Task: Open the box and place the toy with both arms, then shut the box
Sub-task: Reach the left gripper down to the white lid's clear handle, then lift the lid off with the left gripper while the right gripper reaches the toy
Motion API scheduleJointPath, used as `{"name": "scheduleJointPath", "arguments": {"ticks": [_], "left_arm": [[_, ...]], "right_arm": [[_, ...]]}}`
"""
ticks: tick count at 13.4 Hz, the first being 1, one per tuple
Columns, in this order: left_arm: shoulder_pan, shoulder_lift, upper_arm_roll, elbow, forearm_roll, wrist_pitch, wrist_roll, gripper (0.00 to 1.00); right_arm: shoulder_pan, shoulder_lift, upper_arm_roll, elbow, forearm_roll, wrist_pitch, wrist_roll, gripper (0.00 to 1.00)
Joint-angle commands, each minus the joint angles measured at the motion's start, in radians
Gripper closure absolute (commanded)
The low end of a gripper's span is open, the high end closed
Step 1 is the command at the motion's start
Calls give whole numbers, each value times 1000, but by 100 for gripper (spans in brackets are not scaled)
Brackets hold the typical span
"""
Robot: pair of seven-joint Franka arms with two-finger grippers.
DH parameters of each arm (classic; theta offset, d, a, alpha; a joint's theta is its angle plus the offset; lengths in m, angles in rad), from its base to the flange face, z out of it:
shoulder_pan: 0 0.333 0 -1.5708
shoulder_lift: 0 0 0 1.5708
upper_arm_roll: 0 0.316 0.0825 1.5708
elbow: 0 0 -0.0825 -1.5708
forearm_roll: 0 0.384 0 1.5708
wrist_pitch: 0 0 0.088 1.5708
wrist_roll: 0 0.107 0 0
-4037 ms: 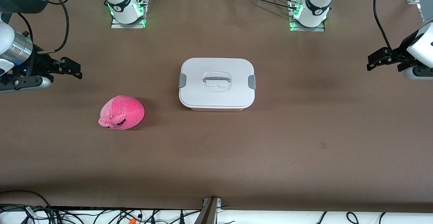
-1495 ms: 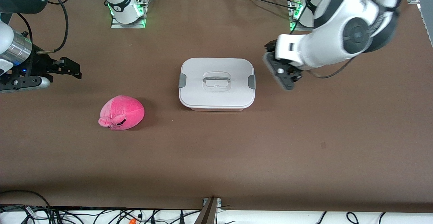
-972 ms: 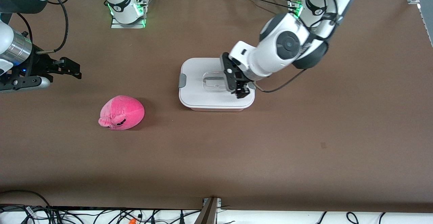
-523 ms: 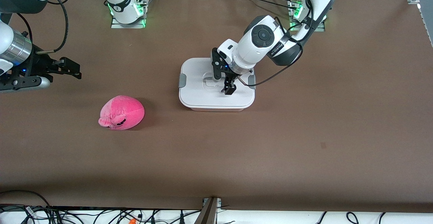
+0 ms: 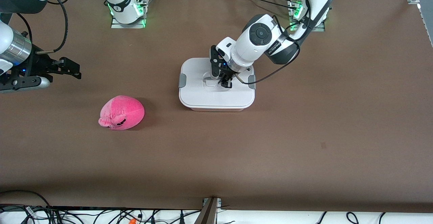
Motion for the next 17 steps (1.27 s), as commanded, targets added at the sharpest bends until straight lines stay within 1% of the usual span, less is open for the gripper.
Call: {"name": "scheduleJointPath", "arguments": {"ticks": [1, 2, 4, 7, 9, 10, 11, 12, 15, 16, 17], "left_arm": [[21, -25, -38, -24, 22, 5, 10, 100], [21, -27, -44, -24, 22, 1, 10, 100], [29, -48, -64, -21, 22, -25, -2, 100], [56, -96, -64, -9, 22, -91, 5, 100], [70, -123, -64, -2, 22, -122, 8, 100], [81, -129, -66, 20, 21, -157, 8, 100], [82, -137, -66, 51, 21, -220, 8, 100], [88, -145, -64, 88, 21, -281, 8, 100], [150, -183, -53, 163, 21, -488, 13, 100], [182, -201, -38, 183, 21, -551, 24, 100], [200, -218, -5, 197, 21, -605, 71, 100]], "right_arm": [[-12, -5, 8, 1, -11, -2, -14, 0], [-11, -4, 8, 4, -13, -1, -15, 0], [-11, -4, 11, 8, -46, -1, -15, 0], [9, 0, 17, 15, -83, 22, -17, 0], [15, 1, 17, 18, -77, 13, -9, 0], [15, 3, 17, 15, -66, 25, -9, 0], [14, 38, 17, 20, -38, 53, -11, 0], [12, 80, 16, 24, -27, 54, -17, 0], [8, 153, 14, 21, -30, 62, -15, 0], [12, 170, 14, 21, -30, 64, -14, 0], [14, 176, 14, 20, -27, 74, -14, 0]]}}
